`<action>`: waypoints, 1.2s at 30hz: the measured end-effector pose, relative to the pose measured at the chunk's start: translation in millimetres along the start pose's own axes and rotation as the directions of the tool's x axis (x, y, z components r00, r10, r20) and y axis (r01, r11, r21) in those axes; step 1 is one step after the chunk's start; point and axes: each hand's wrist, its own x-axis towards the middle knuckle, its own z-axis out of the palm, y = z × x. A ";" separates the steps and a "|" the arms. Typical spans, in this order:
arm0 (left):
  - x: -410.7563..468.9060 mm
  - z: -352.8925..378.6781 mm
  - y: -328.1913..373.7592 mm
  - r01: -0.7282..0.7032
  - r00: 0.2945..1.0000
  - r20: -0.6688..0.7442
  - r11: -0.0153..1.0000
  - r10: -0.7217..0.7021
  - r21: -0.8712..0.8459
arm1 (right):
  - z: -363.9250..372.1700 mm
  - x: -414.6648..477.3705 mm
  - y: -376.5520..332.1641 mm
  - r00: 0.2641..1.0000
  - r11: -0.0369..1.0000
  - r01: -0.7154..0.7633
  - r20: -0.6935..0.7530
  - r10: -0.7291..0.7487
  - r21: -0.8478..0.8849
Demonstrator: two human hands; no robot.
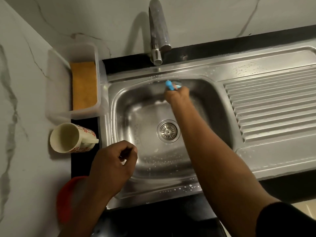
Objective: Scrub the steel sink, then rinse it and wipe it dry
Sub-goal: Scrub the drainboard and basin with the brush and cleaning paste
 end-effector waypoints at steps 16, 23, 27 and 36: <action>-1.2 -4.7 -3.1 -0.017 1.000 -0.005 1.000 0.017 0.004 | 7.3 -21.1 -8.8 0.999 0.994 -0.012 0.052 0.007 0.109; -15.9 -8.4 -9.5 0.042 0.999 0.005 0.999 -0.042 -0.009 | 32.9 47.2 29.5 0.996 0.956 -0.050 -0.052 0.068 0.290; -16.5 -13.2 -9.9 0.045 0.999 -0.008 0.999 -0.045 -0.001 | 55.7 32.7 103.1 0.963 0.962 -0.256 0.105 0.246 0.092; -6.6 -6.3 -16.4 -0.004 1.000 -0.001 1.000 0.004 -0.009 | -17.0 69.3 -10.0 0.997 0.953 0.076 -0.028 -0.071 0.293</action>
